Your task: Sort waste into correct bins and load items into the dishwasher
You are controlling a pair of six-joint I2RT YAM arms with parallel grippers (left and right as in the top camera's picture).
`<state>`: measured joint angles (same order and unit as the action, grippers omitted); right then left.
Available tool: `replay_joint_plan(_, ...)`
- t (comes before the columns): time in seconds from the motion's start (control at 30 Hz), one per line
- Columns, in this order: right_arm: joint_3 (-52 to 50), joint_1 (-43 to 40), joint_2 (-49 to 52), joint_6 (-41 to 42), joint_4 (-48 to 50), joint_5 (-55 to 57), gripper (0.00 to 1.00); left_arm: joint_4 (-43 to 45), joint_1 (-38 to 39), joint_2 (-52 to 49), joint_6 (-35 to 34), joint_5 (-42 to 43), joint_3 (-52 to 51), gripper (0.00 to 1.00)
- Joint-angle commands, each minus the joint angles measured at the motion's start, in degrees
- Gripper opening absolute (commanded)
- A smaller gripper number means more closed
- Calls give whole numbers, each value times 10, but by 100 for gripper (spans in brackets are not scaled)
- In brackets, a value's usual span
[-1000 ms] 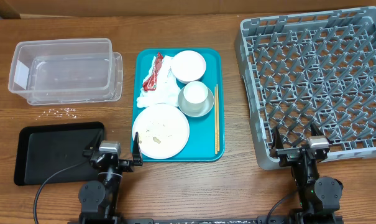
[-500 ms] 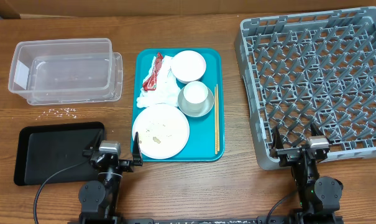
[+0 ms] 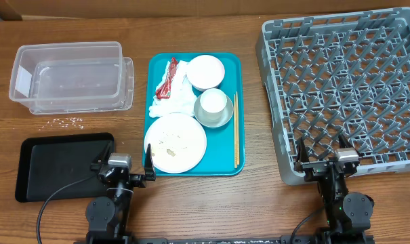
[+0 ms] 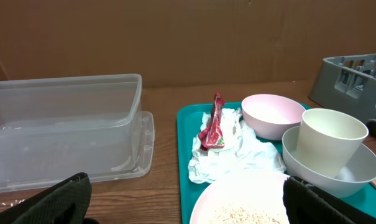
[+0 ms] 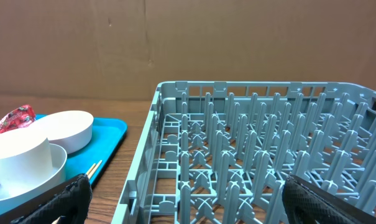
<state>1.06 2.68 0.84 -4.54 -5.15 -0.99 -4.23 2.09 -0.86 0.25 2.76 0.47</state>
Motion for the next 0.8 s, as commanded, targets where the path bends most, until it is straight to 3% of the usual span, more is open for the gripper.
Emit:
replay_joint_plan(0.0, -6, 2, -7, 0, 3, 8, 100, -1, -6, 5, 13, -4, -2, 100)
replay_joint_plan(0.77, -6, 2, -7, 0, 3, 8, 100, -1, -6, 5, 15, -22, -2, 100)
